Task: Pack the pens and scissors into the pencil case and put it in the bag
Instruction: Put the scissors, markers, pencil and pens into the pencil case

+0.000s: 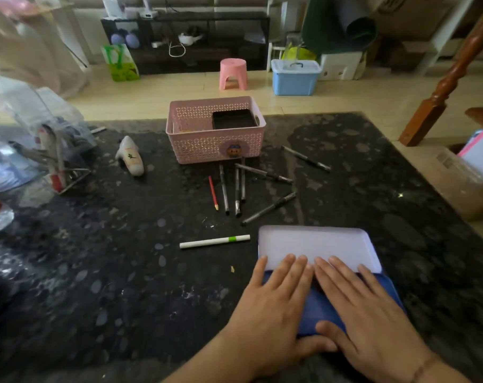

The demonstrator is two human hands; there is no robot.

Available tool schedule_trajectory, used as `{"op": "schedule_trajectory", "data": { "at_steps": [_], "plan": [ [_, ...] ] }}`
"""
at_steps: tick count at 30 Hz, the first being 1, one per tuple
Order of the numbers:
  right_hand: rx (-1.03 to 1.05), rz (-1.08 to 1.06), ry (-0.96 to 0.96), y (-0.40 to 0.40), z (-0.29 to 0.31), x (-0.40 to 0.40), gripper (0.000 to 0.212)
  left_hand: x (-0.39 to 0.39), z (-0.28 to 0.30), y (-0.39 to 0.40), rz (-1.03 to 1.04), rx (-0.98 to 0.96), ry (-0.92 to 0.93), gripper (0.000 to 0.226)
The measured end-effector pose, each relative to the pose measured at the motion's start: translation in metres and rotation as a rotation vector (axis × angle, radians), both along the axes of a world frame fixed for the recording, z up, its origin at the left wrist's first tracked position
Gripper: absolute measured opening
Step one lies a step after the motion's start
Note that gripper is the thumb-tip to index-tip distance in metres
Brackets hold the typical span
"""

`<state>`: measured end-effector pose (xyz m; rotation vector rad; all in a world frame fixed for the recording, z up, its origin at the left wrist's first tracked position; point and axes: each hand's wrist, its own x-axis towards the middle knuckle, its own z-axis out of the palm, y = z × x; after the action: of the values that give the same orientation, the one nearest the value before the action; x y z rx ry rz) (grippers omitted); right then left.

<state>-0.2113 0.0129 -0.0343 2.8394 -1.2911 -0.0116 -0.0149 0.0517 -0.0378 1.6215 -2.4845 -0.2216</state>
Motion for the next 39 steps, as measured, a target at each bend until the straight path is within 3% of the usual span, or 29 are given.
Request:
{"op": "schedule_trajectory", "data": {
  "at_steps": [9, 11, 14, 15, 21, 27, 28, 30, 32, 33, 34, 37, 39],
  "plan": [
    [0.114, -0.218, 0.140, -0.012, 0.014, -0.058, 0.083, 0.025, -0.008, 0.000, 0.061, 0.006, -0.041, 0.098],
    [0.025, -0.215, 0.003, -0.028, 0.025, -0.037, 0.079, 0.028, -0.006, -0.001, 0.058, 0.045, -0.036, 0.099],
    [0.006, -0.197, -0.339, -0.079, 0.049, 0.034, 0.055, 0.029, -0.003, -0.004, 0.027, 0.161, 0.021, 0.101],
    [-0.048, -0.156, -0.336, -0.102, 0.050, 0.058, 0.049, 0.030, 0.001, -0.005, 0.029, 0.196, 0.035, 0.102],
    [0.084, -0.049, 0.032, -0.199, 0.033, 0.123, 0.021, 0.041, 0.025, -0.006, 0.019, 0.309, 0.028, 0.108],
    [-0.090, 0.219, 0.217, -0.198, 0.032, 0.102, 0.021, 0.041, 0.030, -0.003, 0.113, 0.281, 0.153, 0.092],
    [-0.131, 0.202, 0.124, -0.190, 0.034, 0.093, 0.019, 0.039, 0.029, -0.003, 0.166, 0.211, 0.221, 0.084],
    [-0.097, 0.002, -0.362, -0.158, 0.047, 0.079, 0.013, 0.034, 0.027, -0.003, 0.320, 0.035, 0.461, 0.066],
    [0.267, -0.278, -0.968, -0.103, 0.068, 0.068, 0.008, 0.025, 0.032, -0.004, 0.466, 0.037, 0.809, 0.053],
    [0.483, -0.338, -1.151, -0.073, 0.075, 0.064, 0.006, 0.018, 0.037, -0.005, 0.484, 0.096, 0.979, 0.049],
    [0.618, -0.327, -1.197, -0.045, 0.079, 0.059, 0.004, 0.012, 0.043, -0.006, 0.476, 0.161, 1.116, 0.042],
    [0.696, -0.272, -1.177, 0.005, 0.077, 0.041, 0.007, 0.002, 0.052, -0.006, 0.418, 0.295, 1.386, 0.016],
    [0.741, -0.370, -1.298, 0.016, 0.069, 0.025, 0.008, 0.002, 0.052, -0.003, 0.362, 0.405, 1.461, 0.017]
  ]
}}
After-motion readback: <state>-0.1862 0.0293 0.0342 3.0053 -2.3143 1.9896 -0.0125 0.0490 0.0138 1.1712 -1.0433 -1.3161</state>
